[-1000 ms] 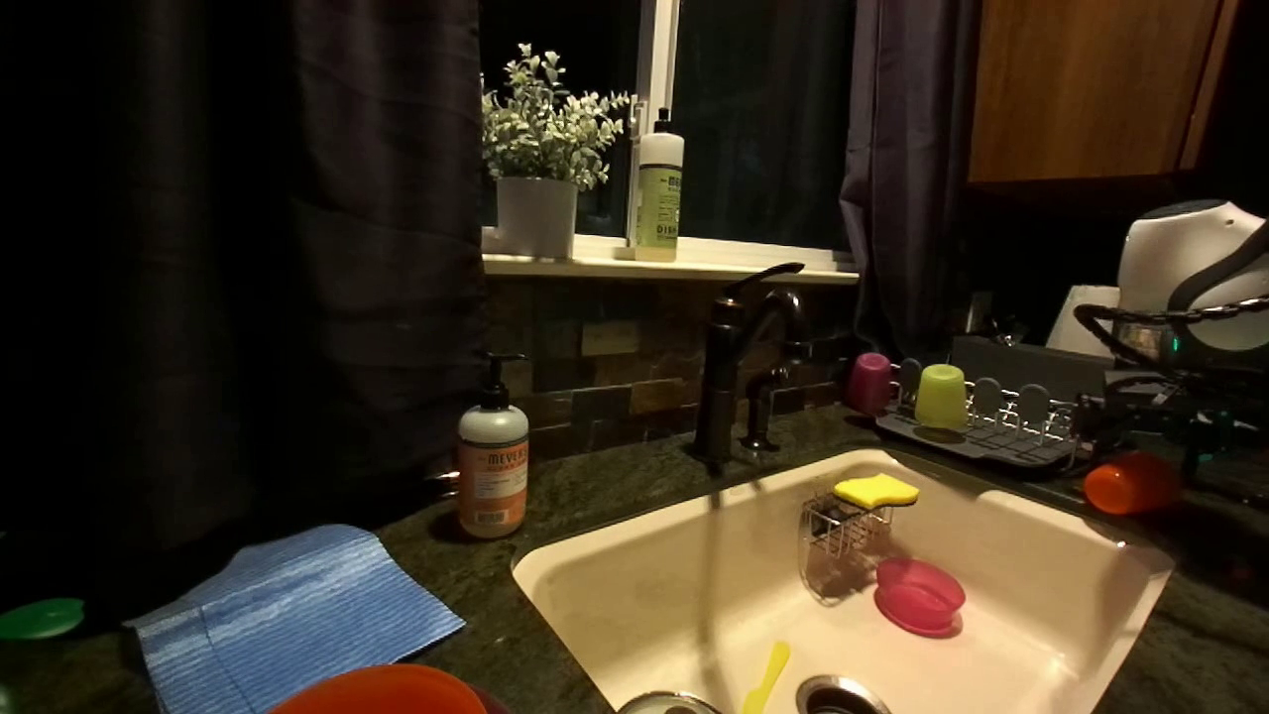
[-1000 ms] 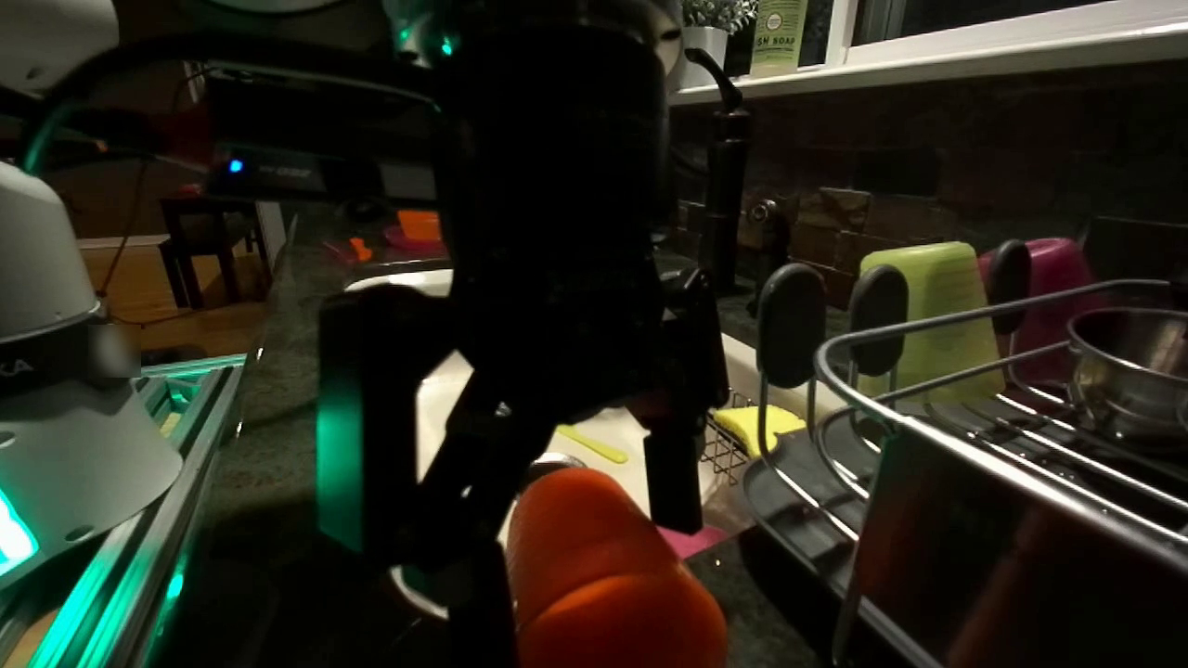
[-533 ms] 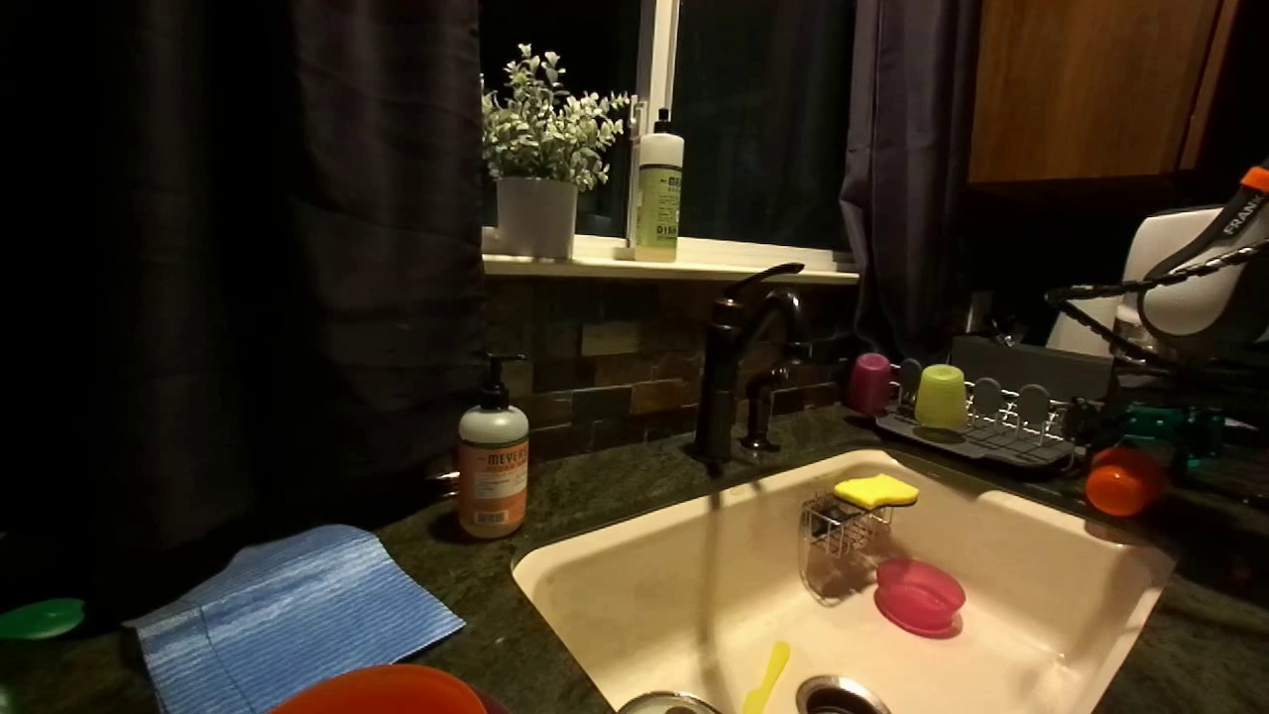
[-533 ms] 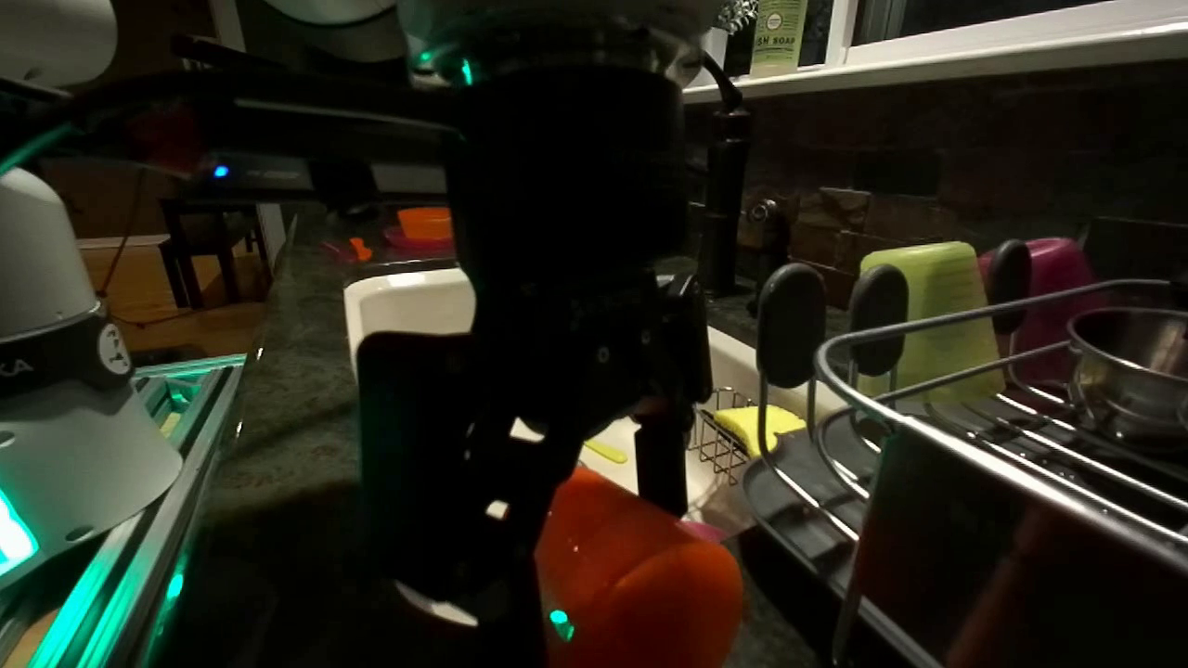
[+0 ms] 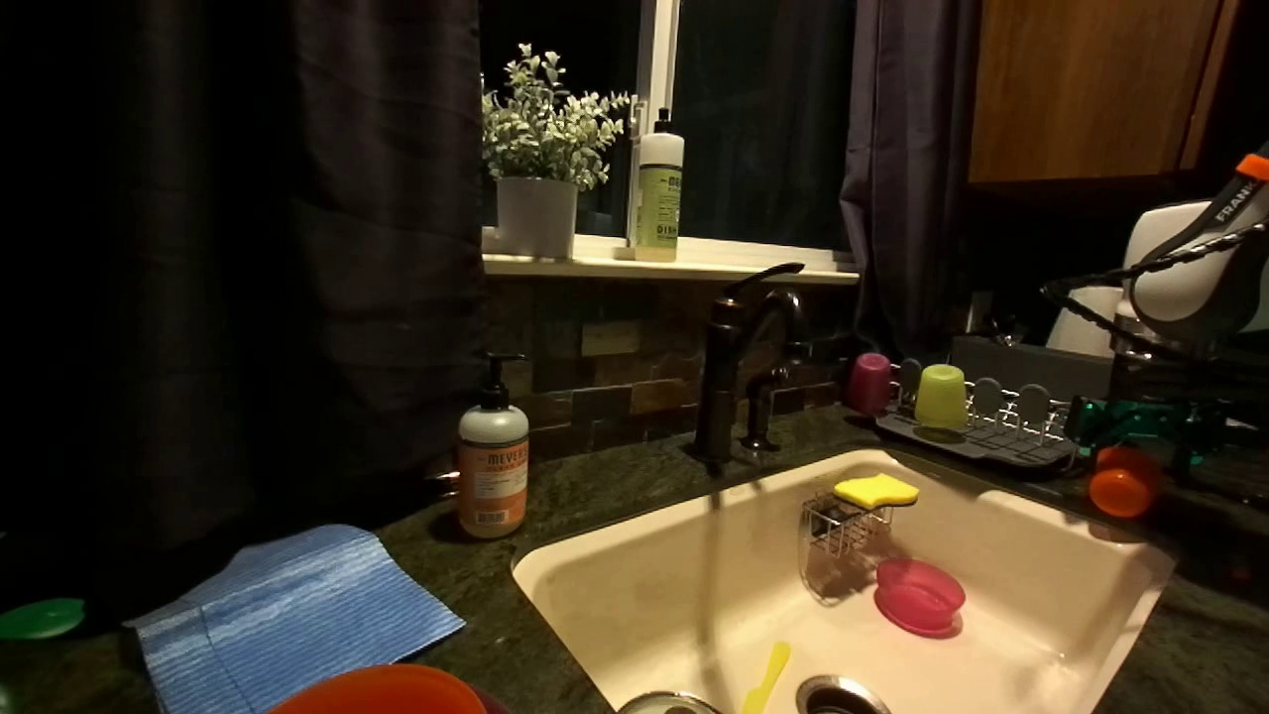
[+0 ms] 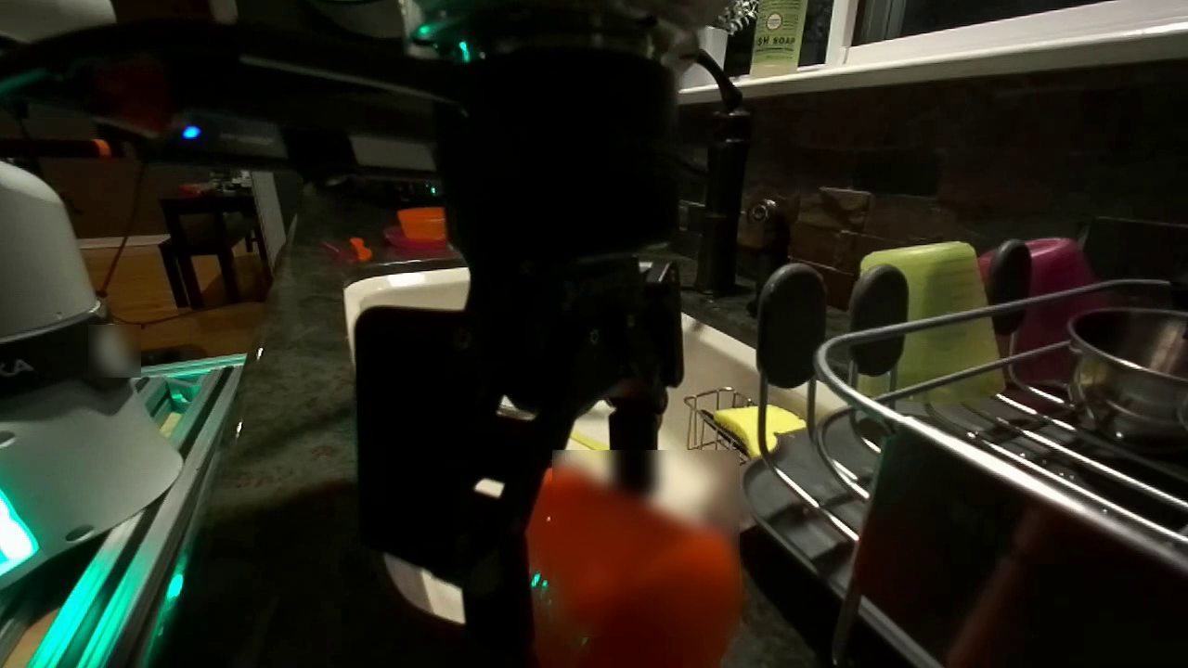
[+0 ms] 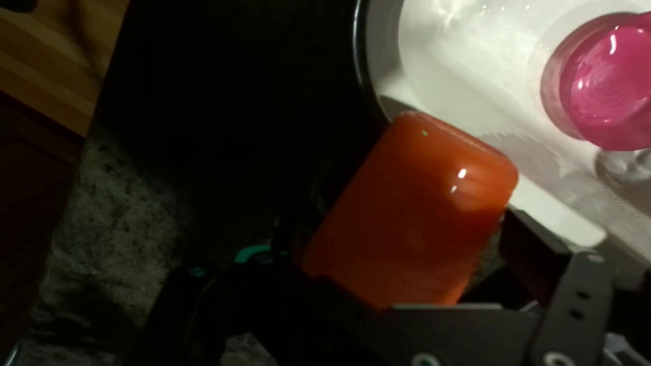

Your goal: Place the orange cup upright on the counter.

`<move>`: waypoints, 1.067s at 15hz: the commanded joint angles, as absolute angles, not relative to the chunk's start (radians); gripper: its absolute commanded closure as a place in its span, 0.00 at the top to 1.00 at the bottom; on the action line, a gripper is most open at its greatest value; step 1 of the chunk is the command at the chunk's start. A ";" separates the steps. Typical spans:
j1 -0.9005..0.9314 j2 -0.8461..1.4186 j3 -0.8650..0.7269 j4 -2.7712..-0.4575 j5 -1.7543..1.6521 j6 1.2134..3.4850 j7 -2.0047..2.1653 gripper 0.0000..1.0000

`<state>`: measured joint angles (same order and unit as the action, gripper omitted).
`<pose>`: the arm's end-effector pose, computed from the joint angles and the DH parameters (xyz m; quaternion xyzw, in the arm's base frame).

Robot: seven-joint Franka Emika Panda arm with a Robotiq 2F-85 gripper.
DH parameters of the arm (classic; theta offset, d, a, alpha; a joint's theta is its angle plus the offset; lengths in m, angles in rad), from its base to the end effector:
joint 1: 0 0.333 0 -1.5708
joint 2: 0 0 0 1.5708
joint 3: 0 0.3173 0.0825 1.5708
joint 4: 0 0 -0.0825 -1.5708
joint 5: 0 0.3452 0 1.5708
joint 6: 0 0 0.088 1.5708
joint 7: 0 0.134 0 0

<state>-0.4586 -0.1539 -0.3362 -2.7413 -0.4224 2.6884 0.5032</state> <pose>0.2777 -0.2652 0.2809 0.8912 -0.4444 0.0385 0.0820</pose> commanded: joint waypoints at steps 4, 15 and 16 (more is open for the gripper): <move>-0.465 -0.228 -0.328 -2.750 -0.387 2.592 0.342 1.00; -0.431 -0.266 -0.366 -2.711 -0.192 2.520 -0.088 1.00; -0.430 -0.270 -0.368 -2.707 -0.189 2.514 -0.099 1.00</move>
<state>-0.4283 -0.2694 -0.3700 -2.7078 -0.1894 2.5159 -0.0993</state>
